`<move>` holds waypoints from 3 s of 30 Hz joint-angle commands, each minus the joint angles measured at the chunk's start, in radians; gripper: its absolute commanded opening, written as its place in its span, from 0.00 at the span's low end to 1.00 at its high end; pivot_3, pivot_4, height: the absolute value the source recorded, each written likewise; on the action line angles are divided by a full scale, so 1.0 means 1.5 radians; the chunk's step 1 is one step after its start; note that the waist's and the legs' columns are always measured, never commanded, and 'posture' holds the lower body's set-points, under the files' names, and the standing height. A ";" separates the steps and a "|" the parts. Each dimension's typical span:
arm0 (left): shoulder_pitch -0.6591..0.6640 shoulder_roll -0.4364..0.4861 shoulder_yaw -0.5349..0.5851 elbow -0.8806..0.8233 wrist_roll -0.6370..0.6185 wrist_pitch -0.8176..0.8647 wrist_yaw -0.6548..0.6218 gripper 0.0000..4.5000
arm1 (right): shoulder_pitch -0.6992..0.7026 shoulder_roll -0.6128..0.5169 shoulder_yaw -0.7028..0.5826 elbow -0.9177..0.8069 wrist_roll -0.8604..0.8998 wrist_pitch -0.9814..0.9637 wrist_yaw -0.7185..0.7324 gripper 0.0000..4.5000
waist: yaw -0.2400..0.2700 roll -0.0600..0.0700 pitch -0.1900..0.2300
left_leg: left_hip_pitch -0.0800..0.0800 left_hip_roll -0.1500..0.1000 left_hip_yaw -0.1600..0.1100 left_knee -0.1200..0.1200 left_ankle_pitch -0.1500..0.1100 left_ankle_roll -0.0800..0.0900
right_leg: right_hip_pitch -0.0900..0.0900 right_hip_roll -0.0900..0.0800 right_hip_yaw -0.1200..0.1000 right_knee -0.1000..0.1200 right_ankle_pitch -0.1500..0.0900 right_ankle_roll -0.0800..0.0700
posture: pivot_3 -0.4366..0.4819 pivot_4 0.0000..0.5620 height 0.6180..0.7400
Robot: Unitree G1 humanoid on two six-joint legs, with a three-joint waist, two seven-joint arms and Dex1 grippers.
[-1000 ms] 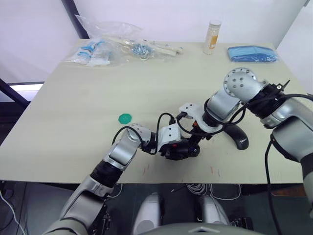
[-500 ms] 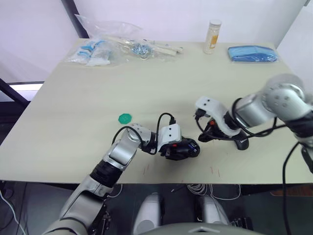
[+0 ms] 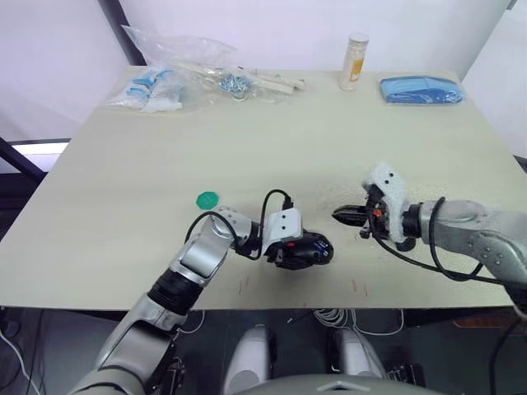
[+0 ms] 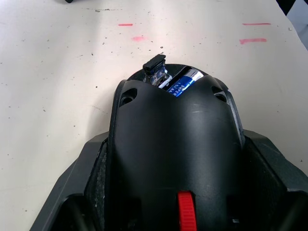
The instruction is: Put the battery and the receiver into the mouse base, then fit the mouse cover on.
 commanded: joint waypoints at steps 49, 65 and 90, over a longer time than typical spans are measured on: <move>0.015 0.021 -0.042 0.037 0.016 0.030 -0.027 0.65 | 0.189 0.208 0.048 0.149 -0.379 -0.198 0.176 0.02 | -0.002 -0.002 -0.003 | 0.003 0.001 0.001 0.002 0.000 0.000 | 0.001 0.005 0.003 0.004 0.000 -0.001 | 0.48 0.27 1.00; 0.020 0.021 -0.039 0.037 0.014 0.029 -0.019 0.65 | 0.232 0.168 -0.017 0.099 -0.401 -0.366 0.230 0.02 | -0.001 -0.002 -0.005 | 0.003 0.001 0.001 0.003 0.000 0.000 | 0.001 0.005 0.004 0.005 0.000 -0.001 | 0.48 0.27 1.00; 0.020 0.027 -0.027 0.036 0.010 0.021 -0.017 0.65 | 0.481 0.100 -0.331 0.201 -0.199 -0.615 0.535 0.96 | 0.001 -0.002 -0.005 | 0.006 0.001 0.004 0.005 0.000 0.000 | 0.001 0.005 0.008 0.010 0.000 -0.001 | 0.48 0.27 1.00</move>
